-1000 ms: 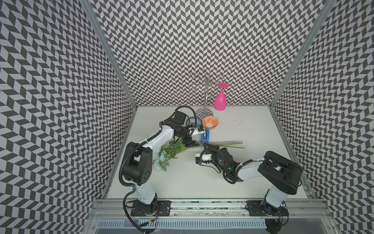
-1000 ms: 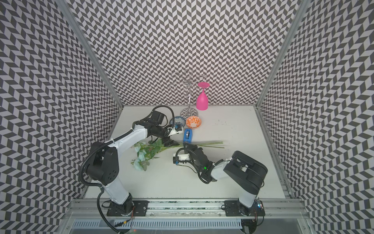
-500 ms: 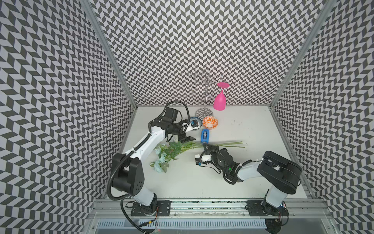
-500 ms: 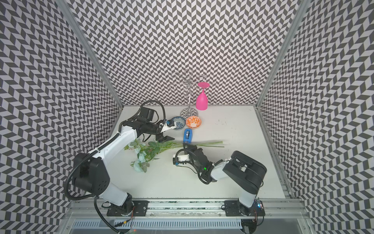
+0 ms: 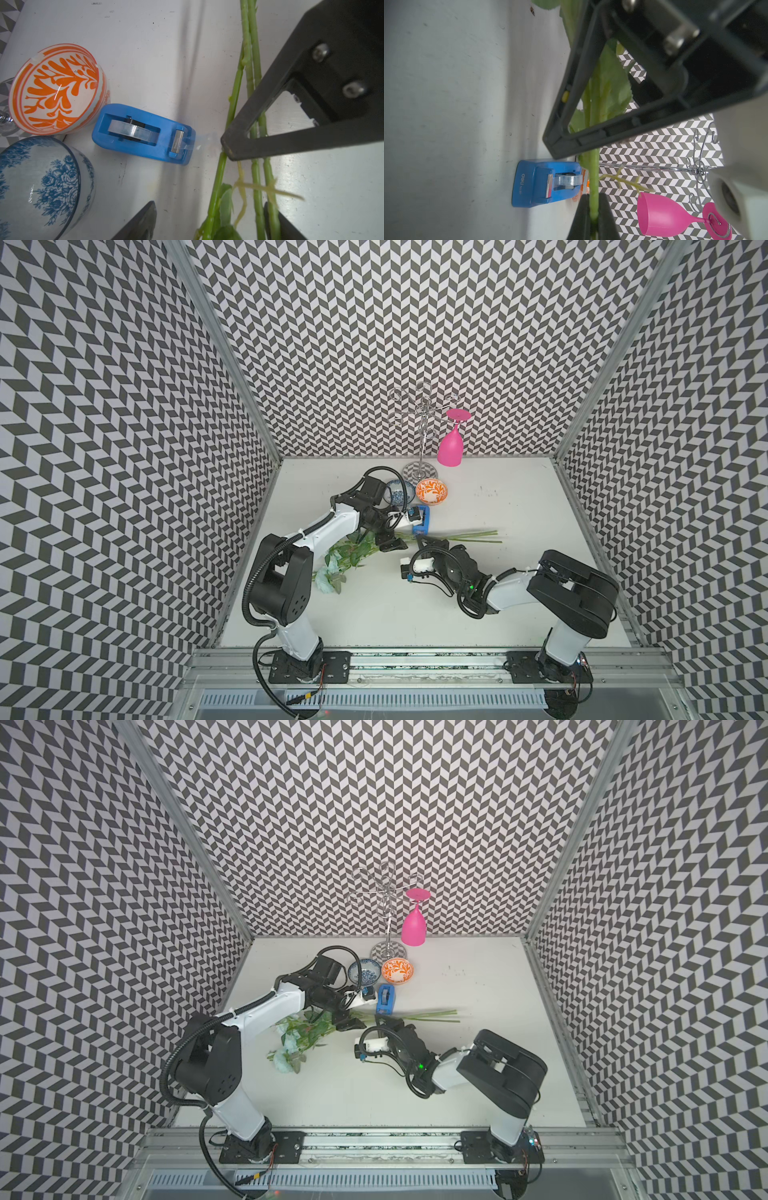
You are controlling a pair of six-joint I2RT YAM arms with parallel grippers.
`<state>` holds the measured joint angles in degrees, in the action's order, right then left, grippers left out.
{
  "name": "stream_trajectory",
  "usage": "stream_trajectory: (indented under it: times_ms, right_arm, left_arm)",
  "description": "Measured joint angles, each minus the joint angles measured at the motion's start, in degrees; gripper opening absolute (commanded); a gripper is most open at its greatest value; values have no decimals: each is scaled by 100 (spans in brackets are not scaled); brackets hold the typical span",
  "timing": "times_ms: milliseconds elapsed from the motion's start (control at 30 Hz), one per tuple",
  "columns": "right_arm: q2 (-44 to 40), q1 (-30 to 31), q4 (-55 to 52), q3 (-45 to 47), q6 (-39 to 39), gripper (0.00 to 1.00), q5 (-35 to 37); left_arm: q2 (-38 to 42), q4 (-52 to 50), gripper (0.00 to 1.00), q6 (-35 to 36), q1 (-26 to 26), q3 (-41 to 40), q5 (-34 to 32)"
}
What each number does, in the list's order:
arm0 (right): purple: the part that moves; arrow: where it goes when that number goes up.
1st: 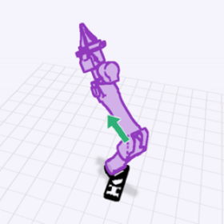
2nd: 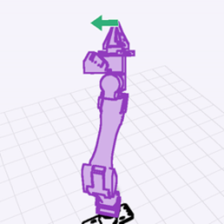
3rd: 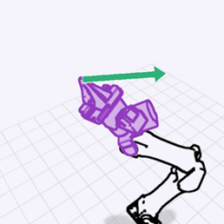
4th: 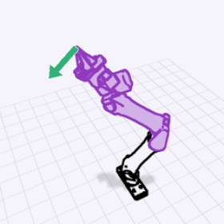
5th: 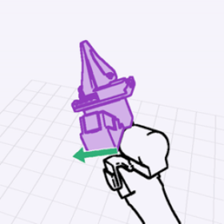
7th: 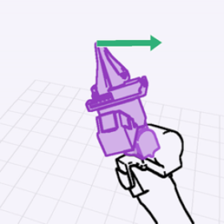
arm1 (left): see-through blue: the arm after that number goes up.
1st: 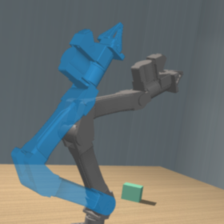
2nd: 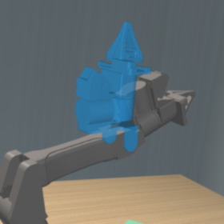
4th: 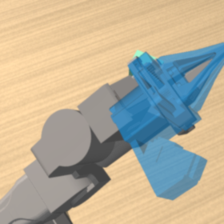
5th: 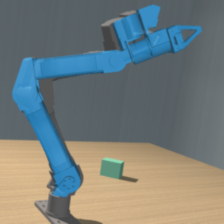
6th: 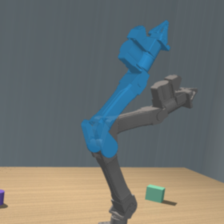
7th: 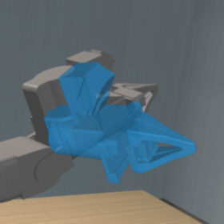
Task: Wrap bouquets with tape
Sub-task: Pick up the unwrapped bouquet from the center of the board, then wrap the tape around the bouquet.
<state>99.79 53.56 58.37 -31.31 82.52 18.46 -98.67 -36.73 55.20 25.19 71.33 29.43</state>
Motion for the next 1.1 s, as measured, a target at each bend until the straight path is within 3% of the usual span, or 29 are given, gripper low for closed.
stream_trajectory:
  times_ms: [300,467,600,733,867,967,1100]
  right_arm:
    - [33,0,46,0,61,0,76]
    - [61,-2,44,-4,90,0,164]
    - [61,0,28,-7,-22,0,251]
    - [-162,59,-365,-31,-455,8,229]
    - [-634,94,-1080,-39,-1126,26,-39]
    - [-1209,251,-1711,-46,-1742,42,-562]
    - [-2435,269,-3195,-127,-2841,53,-1661]
  left_arm:
    - [-470,-369,58,-76,181,367,-352]
    - [-483,-529,21,-72,297,378,-413]
    - [-376,-483,0,-35,367,286,-457]
    - [-186,-369,0,26,382,118,-514]
    - [-61,-232,0,52,404,7,-608]
    - [-57,227,0,-26,313,-33,-938]
    - [79,730,0,-70,197,-216,-1246]
